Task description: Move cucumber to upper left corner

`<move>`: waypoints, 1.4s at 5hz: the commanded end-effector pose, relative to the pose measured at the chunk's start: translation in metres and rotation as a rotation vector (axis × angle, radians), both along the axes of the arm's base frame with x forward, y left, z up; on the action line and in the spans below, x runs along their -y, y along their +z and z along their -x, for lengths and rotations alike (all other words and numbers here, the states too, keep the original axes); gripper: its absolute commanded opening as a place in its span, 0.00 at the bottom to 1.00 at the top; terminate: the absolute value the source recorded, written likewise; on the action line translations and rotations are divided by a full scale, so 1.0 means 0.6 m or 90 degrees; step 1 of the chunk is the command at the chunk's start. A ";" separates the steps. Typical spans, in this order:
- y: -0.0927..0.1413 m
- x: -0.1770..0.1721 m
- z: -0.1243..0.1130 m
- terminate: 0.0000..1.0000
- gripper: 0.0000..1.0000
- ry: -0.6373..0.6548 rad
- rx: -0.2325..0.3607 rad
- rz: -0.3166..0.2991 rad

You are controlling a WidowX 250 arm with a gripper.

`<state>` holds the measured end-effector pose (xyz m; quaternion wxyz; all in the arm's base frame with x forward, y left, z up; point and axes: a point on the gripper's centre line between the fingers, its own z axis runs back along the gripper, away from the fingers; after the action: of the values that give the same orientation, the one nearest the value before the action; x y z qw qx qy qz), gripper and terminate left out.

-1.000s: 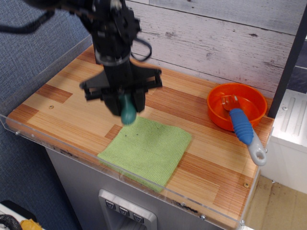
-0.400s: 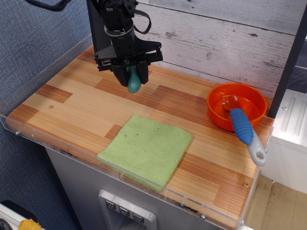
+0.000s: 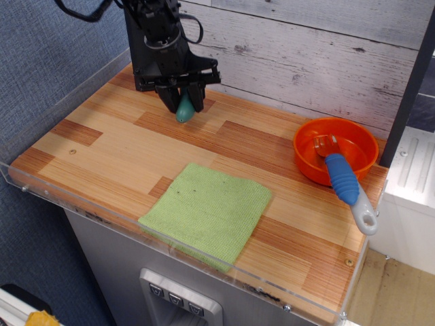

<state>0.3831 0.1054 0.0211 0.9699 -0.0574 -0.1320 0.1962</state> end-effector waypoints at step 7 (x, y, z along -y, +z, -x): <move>0.111 -0.039 0.011 0.00 1.00 0.070 0.070 -0.019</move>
<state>0.3734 0.1282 0.0654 0.9552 -0.0505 -0.1616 0.2427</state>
